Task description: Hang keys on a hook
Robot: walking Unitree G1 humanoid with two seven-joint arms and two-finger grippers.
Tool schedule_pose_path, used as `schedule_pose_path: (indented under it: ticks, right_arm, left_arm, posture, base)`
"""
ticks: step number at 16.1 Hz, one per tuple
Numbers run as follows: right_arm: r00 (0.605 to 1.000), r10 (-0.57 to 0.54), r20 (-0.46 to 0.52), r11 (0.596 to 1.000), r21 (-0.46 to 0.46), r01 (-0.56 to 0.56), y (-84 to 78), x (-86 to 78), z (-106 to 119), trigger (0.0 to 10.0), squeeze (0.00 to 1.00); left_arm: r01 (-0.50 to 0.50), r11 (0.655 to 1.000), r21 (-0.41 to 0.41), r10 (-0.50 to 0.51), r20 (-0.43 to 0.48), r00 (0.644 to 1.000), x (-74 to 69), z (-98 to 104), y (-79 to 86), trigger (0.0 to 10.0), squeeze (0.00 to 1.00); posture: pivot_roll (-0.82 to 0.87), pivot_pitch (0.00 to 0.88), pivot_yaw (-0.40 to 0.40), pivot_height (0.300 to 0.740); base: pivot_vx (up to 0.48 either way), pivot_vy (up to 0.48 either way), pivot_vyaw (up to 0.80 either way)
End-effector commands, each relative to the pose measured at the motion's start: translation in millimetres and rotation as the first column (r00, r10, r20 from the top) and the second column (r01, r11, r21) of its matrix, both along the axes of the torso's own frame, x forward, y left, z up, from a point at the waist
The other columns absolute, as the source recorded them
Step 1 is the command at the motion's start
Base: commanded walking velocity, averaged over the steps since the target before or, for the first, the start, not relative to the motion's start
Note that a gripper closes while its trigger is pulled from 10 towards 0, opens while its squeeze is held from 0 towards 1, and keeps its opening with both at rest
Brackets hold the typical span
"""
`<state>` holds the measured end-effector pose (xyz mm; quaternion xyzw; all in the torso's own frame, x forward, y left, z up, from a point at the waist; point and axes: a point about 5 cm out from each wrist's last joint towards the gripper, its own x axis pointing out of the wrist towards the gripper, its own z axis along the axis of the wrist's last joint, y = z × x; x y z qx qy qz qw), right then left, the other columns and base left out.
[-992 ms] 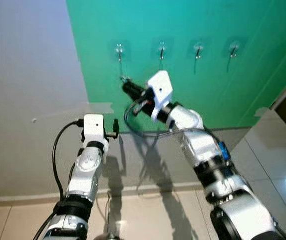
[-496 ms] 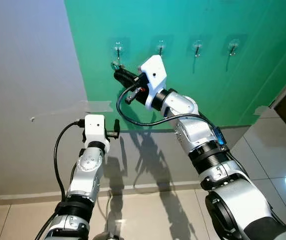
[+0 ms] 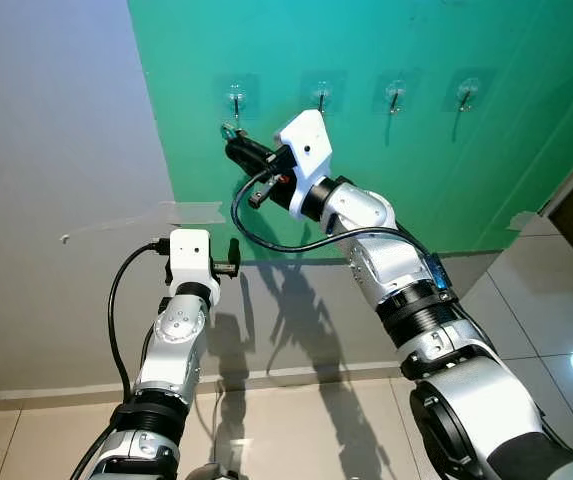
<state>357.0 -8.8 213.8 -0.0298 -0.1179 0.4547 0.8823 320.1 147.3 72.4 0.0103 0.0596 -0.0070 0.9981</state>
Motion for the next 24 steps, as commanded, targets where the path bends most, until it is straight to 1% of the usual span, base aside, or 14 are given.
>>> schedule_pose_path:
  ticks: [1, 3, 8, 9, 10, 13, 14, 15, 16, 17, 20, 21, 22, 24]
  right_arm:
    - [0.999, 0.008, 0.042, 1.000, 0.026, -0.009, -0.3, 1.4, 14, 0.0, 0.00]
    - [0.999, 0.009, 0.038, 0.999, 0.044, -0.010, 0.4, 4.0, 20, 0.0, 0.00]
    - [0.999, -0.014, -0.052, 0.984, 0.175, 0.023, 10.6, 19.3, 46, 0.0, 0.00]
    - [0.995, -0.027, -0.093, 0.977, 0.209, 0.046, 11.9, 22.2, 47, 0.0, 0.00]
    - [0.994, -0.030, -0.110, 0.975, 0.217, 0.054, 12.3, 23.2, 46, 0.0, 0.00]
    - [0.980, -0.077, -0.182, 0.966, 0.228, 0.119, 8.3, 28.4, 34, 0.0, 0.00]
    - [0.979, -0.094, -0.179, 0.967, 0.217, 0.133, 6.3, 29.9, 34, 0.0, 0.00]
    - [0.982, -0.112, -0.151, 0.973, 0.186, 0.139, 5.3, 30.4, 34, 0.0, 0.00]
    - [0.989, -0.117, -0.085, 0.983, 0.131, 0.128, 5.8, 28.6, 35, 0.0, 0.00]
    - [0.994, -0.106, 0.038, 0.994, 0.032, 0.105, 9.2, 23.7, 35, 0.0, 0.00]
    - [0.991, -0.078, 0.111, 0.996, -0.029, 0.082, 12.5, 18.0, 30, 0.0, 0.00]
    - [0.986, -0.067, 0.155, 0.994, -0.075, 0.079, 13.9, 13.3, 21, 0.0, 0.00]
    - [0.979, -0.053, 0.197, 0.991, -0.109, 0.076, 14.8, 10.0, 17, 0.0, 0.00]
    - [0.975, -0.041, 0.221, 0.988, -0.139, 0.073, 13.9, 6.6, 10, 0.0, 0.00]
  left_arm:
    - [0.000, 1.000, -0.003, 0.000, 0.011, 1.000, -0.2, 1, -1.7, 10.0, 0.00]
    - [0.003, 1.000, -0.002, -0.003, 0.012, 1.000, -1.2, 1, -2.8, 10.0, 0.00]
    - [-0.007, 1.000, 0.002, 0.007, 0.013, 1.000, -3.9, 0, 0.6, 10.0, 0.00]
    - [-0.016, 1.000, 0.006, 0.016, 0.013, 1.000, -4.9, -1, 3.7, 10.0, 0.00]
    - [-0.021, 1.000, 0.007, 0.021, 0.012, 1.000, -5.3, -1, 4.8, 10.0, 0.00]
    - [-0.025, 1.000, 0.011, 0.024, 0.005, 1.000, -6.4, -2, 5.6, 10.0, 0.00]
    - [-0.026, 1.000, 0.012, 0.026, 0.005, 1.000, -6.5, -2, 5.7, 10.0, 0.00]
    - [-0.027, 1.000, 0.012, 0.027, 0.004, 1.000, -6.6, -2, 5.6, 10.0, 0.00]
    - [-0.026, 1.000, 0.014, 0.026, 0.002, 1.000, -6.4, -2, 5.3, 10.0, 0.00]
    - [-0.023, 1.000, 0.014, 0.023, 0.001, 1.000, -6.1, -2, 4.6, 10.0, 0.00]
    - [-0.018, 1.000, 0.014, 0.018, -0.001, 1.000, -4.4, -1, 2.5, 10.0, 0.00]
    - [-0.017, 1.000, 0.013, 0.017, -0.002, 1.000, -3.6, -1, 3.0, 10.0, 0.00]
    - [-0.017, 1.000, 0.012, 0.017, -0.003, 1.000, -3.6, -1, 3.2, 10.0, 0.00]
    - [-0.014, 1.000, 0.012, 0.014, -0.003, 1.000, -3.1, -1, 2.7, 10.0, 0.00]
  posture:
    - [-0.01, 0.000, -0.040, 0.740]
    - [0.00, 0.000, -0.049, 0.740]
    - [0.04, 0.000, -0.060, 0.740]
    - [0.05, 0.000, -0.068, 0.740]
    - [0.05, 0.000, -0.068, 0.740]
    - [0.06, 0.000, -0.068, 0.740]
    - [0.06, 0.000, -0.066, 0.740]
    - [0.05, 0.000, -0.063, 0.740]
    - [0.05, 0.000, -0.062, 0.740]
    - [0.04, 0.000, -0.060, 0.740]
    - [0.03, 0.000, -0.053, 0.740]
    - [0.03, 0.000, -0.053, 0.740]
    - [0.03, 0.000, -0.053, 0.740]
    - [0.02, 0.000, -0.048, 0.740]
  base:
    - [0.000, 0.000, 0.00]
    - [0.000, 0.000, 0.00]
    - [0.000, 0.000, 0.00]
    - [0.000, 0.000, 0.00]
    - [0.000, 0.000, 0.00]
    - [0.000, 0.000, 0.00]
    - [0.000, 0.000, 0.00]
    - [0.000, 0.000, 0.00]
    - [0.000, 0.000, 0.00]
    - [0.000, 0.000, 0.00]
    - [0.000, 0.000, 0.00]
    - [0.000, 0.000, 0.00]
    - [0.000, 0.000, 0.00]
    - [0.000, 0.000, 0.00]
